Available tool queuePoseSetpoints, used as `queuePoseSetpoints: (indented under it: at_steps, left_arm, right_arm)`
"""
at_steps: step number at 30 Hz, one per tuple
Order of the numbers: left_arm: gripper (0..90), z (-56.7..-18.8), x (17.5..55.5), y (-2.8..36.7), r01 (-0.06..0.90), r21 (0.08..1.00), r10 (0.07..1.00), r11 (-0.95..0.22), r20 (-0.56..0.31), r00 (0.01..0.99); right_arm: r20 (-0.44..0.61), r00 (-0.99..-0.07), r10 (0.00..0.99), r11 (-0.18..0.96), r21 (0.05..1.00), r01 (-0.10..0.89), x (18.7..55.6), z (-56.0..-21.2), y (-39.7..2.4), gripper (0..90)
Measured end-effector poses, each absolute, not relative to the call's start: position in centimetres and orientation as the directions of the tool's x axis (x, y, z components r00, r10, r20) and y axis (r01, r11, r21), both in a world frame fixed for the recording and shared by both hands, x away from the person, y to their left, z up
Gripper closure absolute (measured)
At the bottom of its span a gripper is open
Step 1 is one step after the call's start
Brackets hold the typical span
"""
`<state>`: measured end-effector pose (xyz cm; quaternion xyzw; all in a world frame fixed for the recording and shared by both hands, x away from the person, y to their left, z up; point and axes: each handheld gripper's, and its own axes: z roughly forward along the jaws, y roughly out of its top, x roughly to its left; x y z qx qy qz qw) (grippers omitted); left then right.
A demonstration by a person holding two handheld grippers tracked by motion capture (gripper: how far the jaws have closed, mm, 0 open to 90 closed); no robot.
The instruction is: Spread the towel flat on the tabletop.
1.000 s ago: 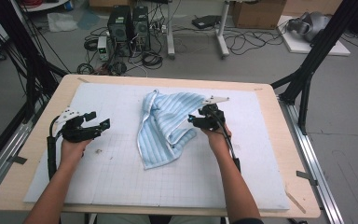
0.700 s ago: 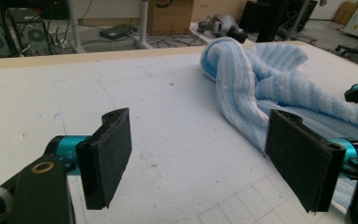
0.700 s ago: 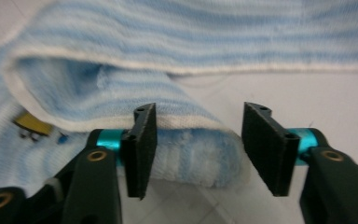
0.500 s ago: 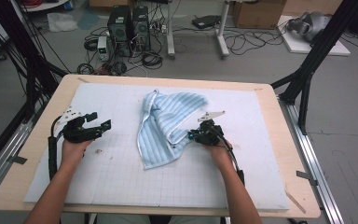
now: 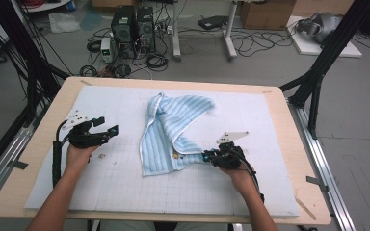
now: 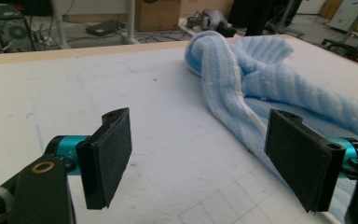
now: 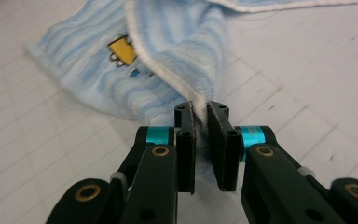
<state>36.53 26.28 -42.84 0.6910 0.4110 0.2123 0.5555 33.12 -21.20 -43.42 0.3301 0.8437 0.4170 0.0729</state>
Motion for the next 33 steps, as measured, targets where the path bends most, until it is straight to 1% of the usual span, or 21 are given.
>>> queuePoseSetpoints:
  at_steps: [6,8,9,11,12,13,15,18,20,21,22,24,27,29,31,33]
  left_arm:
    - [24.0,-43.0,36.5,25.5,0.336,0.94,0.79,-0.06,-0.161,0.592]
    - [24.1,-43.0,36.5,25.2,0.337,0.939,0.786,-0.066,-0.159,0.598]
    - [24.2,-43.0,36.5,25.1,0.338,0.938,0.783,-0.071,-0.158,0.602]
    - [24.2,-43.0,36.5,24.8,0.336,0.939,0.776,-0.076,-0.156,0.611]
    - [24.5,-43.1,36.5,24.6,0.336,0.939,0.772,-0.077,-0.157,0.616]
    - [24.6,-43.1,36.5,24.4,0.343,0.937,0.765,-0.07,-0.17,0.621]
    - [24.7,-43.1,36.5,23.8,0.346,0.935,0.749,-0.072,-0.179,0.638]
    - [24.4,-43.0,36.6,22.5,0.344,0.933,0.732,-0.106,-0.162,0.662]
    - [22.2,-43.0,36.7,21.5,0.35,0.928,0.73,-0.126,-0.152,0.666]
    - [20.3,-43.0,36.7,21.0,0.349,0.927,0.734,-0.141,-0.138,0.664]
    - [18.7,-43.1,36.6,20.5,0.346,0.924,0.733,-0.161,-0.123,0.669]
    - [18.4,-43.3,36.6,19.5,0.349,0.916,0.722,-0.196,-0.105,0.684]
    - [19.1,-43.8,36.5,18.0,0.387,0.881,0.719,-0.272,-0.082,0.691]
    - [23.5,-44.2,36.6,17.2,0.424,0.848,0.718,-0.319,-0.076,0.692]
    - [28.4,-44.5,36.6,16.7,0.442,0.822,0.71,-0.359,-0.067,0.701]
    - [35.8,-44.8,36.6,16.5,0.46,0.803,0.706,-0.379,-0.07,0.705]
  right_arm:
    - [0.154,-0.792,0.591,0.462,0.74,0.488,31.5,-43.9,-21.7,81.6]
    - [0.152,-0.788,0.596,0.46,0.74,0.49,31.4,-43.9,-21.9,79.3]
    - [0.15,-0.785,0.601,0.453,0.746,0.489,31.4,-43.9,-22.1,75.1]
    - [0.145,-0.764,0.629,0.417,0.766,0.49,31.4,-43.6,-22.4,58.3]
    - [0.143,-0.756,0.638,0.394,0.784,0.48,31.5,-43.5,-22.6,53.4]
    - [0.119,-0.723,0.681,0.348,0.816,0.462,31.3,-43.1,-23.0,39.7]
    - [0.114,-0.711,0.694,0.329,0.828,0.454,31.4,-42.9,-23.3,38.6]
    - [0.132,-0.68,0.721,0.285,0.838,0.465,31.6,-42.9,-24.0,29.7]
    - [0.138,-0.667,0.732,0.267,0.843,0.467,31.7,-42.9,-24.3,26.8]
    - [0.128,-0.658,0.742,0.266,0.845,0.464,31.8,-42.9,-24.3,23.1]
    - [0.13,-0.65,0.748,0.257,0.847,0.466,31.8,-42.9,-24.3,21.7]
    - [0.127,-0.646,0.752,0.253,0.85,0.462,31.9,-42.9,-24.4,21.4]
    - [0.12,-0.639,0.759,0.257,0.848,0.464,31.9,-43.0,-24.4,21.3]
    - [0.119,-0.64,0.759,0.257,0.849,0.462,31.9,-43.0,-24.4,21.3]
    - [0.113,-0.644,0.757,0.267,0.846,0.462,31.8,-43.0,-24.3,21.3]
    - [0.111,-0.643,0.757,0.273,0.841,0.467,31.7,-43.1,-24.2,21.3]
